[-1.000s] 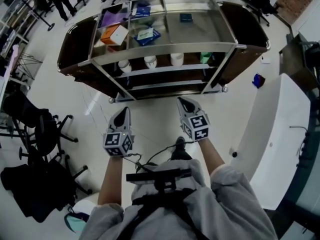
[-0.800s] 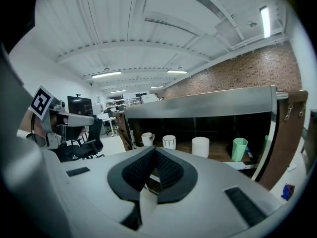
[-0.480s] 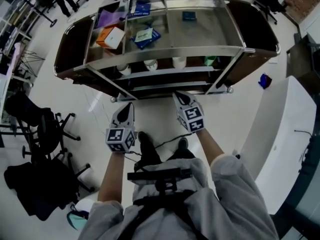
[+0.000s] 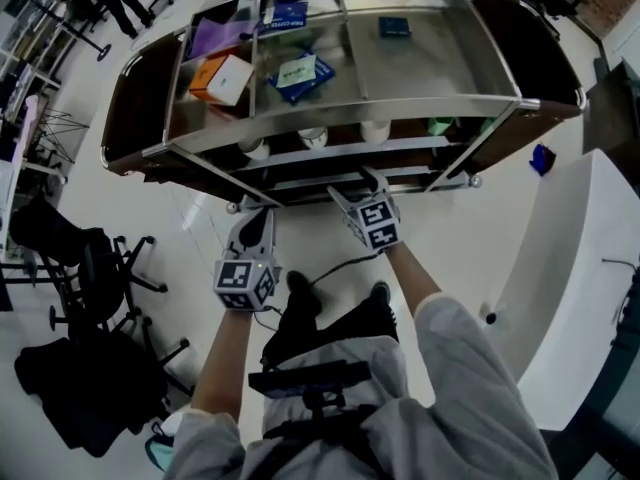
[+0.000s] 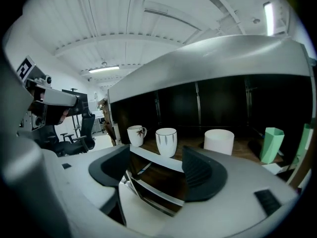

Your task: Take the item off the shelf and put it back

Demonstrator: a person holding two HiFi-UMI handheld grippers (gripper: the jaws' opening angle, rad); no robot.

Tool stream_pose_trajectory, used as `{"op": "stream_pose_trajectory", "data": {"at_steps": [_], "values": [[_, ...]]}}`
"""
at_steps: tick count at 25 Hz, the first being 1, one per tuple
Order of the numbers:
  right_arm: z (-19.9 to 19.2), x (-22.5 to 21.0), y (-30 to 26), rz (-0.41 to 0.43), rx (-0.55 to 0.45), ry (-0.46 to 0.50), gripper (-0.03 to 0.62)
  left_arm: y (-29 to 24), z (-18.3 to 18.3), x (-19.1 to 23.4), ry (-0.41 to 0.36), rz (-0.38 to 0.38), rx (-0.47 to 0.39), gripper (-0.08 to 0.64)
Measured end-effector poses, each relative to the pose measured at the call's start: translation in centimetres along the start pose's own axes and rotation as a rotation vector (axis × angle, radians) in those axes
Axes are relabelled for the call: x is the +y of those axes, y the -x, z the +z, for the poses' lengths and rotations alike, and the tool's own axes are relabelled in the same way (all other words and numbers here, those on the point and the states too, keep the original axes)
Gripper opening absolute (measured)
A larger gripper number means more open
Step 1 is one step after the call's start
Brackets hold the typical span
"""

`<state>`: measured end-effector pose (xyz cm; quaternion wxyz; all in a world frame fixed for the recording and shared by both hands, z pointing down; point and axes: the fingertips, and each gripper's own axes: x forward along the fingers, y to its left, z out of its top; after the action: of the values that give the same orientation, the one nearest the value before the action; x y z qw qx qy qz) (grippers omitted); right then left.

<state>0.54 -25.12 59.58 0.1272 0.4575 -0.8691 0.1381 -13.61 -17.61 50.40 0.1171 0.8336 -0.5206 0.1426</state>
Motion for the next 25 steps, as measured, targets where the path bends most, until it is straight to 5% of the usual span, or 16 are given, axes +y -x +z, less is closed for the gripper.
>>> {"op": "stream_pose_trajectory", "data": {"at_steps": [10, 25], "values": [[-0.9, -2.5, -9.4, -0.049, -0.054, 0.000, 0.449, -5.1, -2.2, 2.0, 0.023, -0.017, -0.024, 0.006], [0.1, -3.1, -17.3, -0.051, -0.089, 0.048, 0.479, -9.0, -2.6, 4.4, 0.019, -0.032, -0.046, 0.006]]}}
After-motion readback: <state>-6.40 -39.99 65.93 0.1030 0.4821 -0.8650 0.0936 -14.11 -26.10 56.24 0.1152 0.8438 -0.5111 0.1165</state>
